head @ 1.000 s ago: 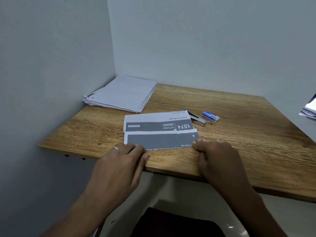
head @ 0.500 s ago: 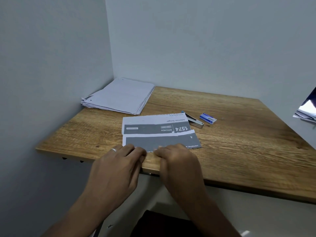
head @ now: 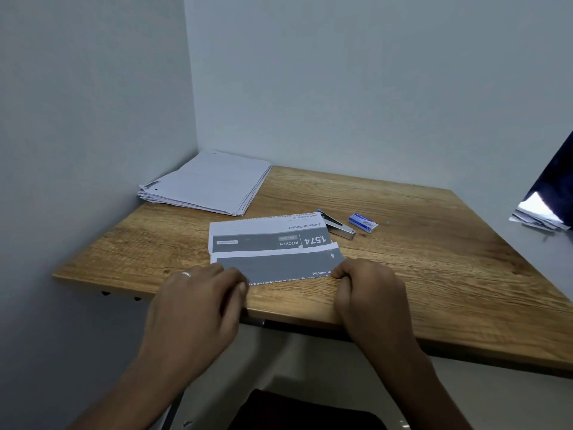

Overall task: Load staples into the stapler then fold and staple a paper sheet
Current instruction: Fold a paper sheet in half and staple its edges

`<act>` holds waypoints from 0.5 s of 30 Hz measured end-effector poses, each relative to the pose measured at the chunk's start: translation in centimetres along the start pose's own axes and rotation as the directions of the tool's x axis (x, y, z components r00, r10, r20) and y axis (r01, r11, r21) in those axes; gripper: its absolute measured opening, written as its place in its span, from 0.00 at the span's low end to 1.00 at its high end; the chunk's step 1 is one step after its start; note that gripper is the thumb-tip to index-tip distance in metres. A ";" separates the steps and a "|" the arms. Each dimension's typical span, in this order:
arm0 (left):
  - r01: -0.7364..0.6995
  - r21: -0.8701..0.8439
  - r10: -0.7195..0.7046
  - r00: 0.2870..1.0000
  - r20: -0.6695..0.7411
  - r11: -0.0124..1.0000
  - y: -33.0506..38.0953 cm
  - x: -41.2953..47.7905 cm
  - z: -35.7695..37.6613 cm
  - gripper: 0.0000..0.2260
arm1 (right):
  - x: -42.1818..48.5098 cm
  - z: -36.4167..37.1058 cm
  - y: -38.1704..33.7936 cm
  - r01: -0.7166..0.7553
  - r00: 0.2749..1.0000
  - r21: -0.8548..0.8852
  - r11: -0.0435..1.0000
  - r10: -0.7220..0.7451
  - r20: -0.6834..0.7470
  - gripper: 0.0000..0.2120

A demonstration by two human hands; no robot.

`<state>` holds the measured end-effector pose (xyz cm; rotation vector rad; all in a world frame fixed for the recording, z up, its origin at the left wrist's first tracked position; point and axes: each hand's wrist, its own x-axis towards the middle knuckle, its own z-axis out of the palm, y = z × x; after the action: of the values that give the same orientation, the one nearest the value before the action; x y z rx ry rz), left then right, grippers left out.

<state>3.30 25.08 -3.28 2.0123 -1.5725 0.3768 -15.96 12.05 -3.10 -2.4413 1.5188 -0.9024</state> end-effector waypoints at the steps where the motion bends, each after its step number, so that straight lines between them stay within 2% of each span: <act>1: 0.066 -0.058 -0.068 0.997 -0.026 0.996 -0.4 0.4 -0.1 0.08 | -0.2 0.2 -0.2 0.025 1.000 -0.006 1.000 -0.025 -0.007 0.08; 3: 0.203 -0.108 -0.211 0.975 -0.072 0.973 -1.2 1.2 -0.2 0.08 | -0.2 0.5 -0.4 0.062 0.997 -0.026 0.998 -0.062 -0.034 0.06; 5: 0.311 -0.023 -0.312 0.947 -0.078 0.950 -2.0 1.9 -0.3 0.11 | 0.3 0.2 -0.3 0.062 0.997 -0.033 0.998 -0.063 -0.037 0.11; 7: 0.395 0.065 -0.395 0.919 -0.016 0.917 -2.4 2.6 0.0 0.17 | 1.3 0.2 -0.1 0.032 0.999 -0.040 0.999 -0.032 -0.009 0.13; 11: 0.484 0.153 -0.497 0.866 0.060 0.862 -1.8 4.0 0.1 0.21 | 1.7 0.5 -0.8 0.062 0.998 -0.020 0.998 -0.061 0.028 0.17; 15: 0.543 0.139 -0.560 0.816 0.146 0.828 -1.2 4.9 -0.2 0.23 | 1.3 1.3 -1.4 0.099 0.994 -0.053 0.994 -0.096 0.057 0.19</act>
<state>5.85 21.45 -0.80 2.5150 -0.9935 0.0340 -13.76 11.37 -3.04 -2.5772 1.4371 -0.8125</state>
